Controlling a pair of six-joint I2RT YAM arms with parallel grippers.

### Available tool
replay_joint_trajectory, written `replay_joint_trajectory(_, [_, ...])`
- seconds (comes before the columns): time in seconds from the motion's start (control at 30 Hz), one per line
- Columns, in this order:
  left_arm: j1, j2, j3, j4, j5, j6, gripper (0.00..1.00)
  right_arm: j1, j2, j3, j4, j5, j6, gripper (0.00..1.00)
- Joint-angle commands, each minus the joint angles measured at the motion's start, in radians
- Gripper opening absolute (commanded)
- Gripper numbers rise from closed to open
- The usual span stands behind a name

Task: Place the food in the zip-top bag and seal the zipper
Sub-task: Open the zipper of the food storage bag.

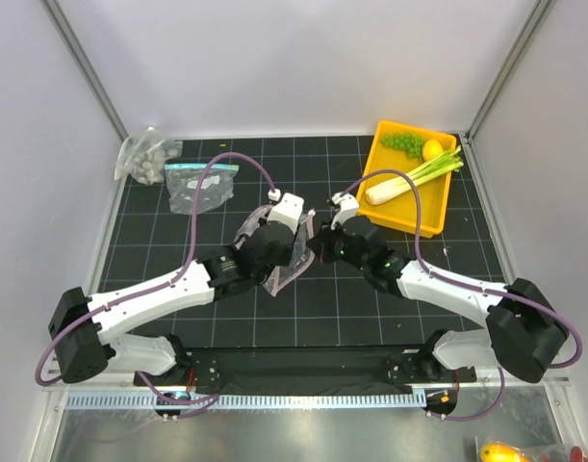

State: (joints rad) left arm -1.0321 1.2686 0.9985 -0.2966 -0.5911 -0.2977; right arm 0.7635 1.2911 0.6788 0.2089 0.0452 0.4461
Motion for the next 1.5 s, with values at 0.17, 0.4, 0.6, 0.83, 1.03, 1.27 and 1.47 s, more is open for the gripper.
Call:
replay_joint_trajectory(0.17, [0.0,0.02,0.034,0.007,-0.001,0.017,0.3,-0.004,-0.055,0.016,0.05,0.002,-0.009,0.01])
replay_joint_trajectory(0.4, [-0.008,0.041,0.061,-0.027,0.036,0.04,0.33,-0.05,-0.062,0.018,0.046,-0.069,0.034,0.01])
replay_joint_trajectory(0.6, [-0.02,0.063,0.071,-0.035,0.021,0.055,0.36,-0.099,-0.067,0.018,0.046,-0.156,0.059,0.01])
replay_joint_trajectory(0.83, [-0.031,0.097,0.084,-0.042,-0.042,0.066,0.21,-0.11,-0.064,0.021,0.047,-0.202,0.06,0.01])
replay_joint_trajectory(1.03, [-0.06,0.101,0.111,-0.072,-0.055,0.065,0.0,-0.11,-0.053,0.038,0.038,-0.235,0.062,0.01])
replay_joint_trajectory(1.27, [-0.077,0.103,0.129,-0.091,-0.102,0.02,0.0,-0.11,-0.082,0.027,0.014,-0.185,0.043,0.07])
replay_joint_trajectory(1.47, [-0.077,0.118,0.172,-0.144,-0.047,-0.073,0.0,-0.109,-0.007,0.047,0.024,-0.176,0.032,0.02])
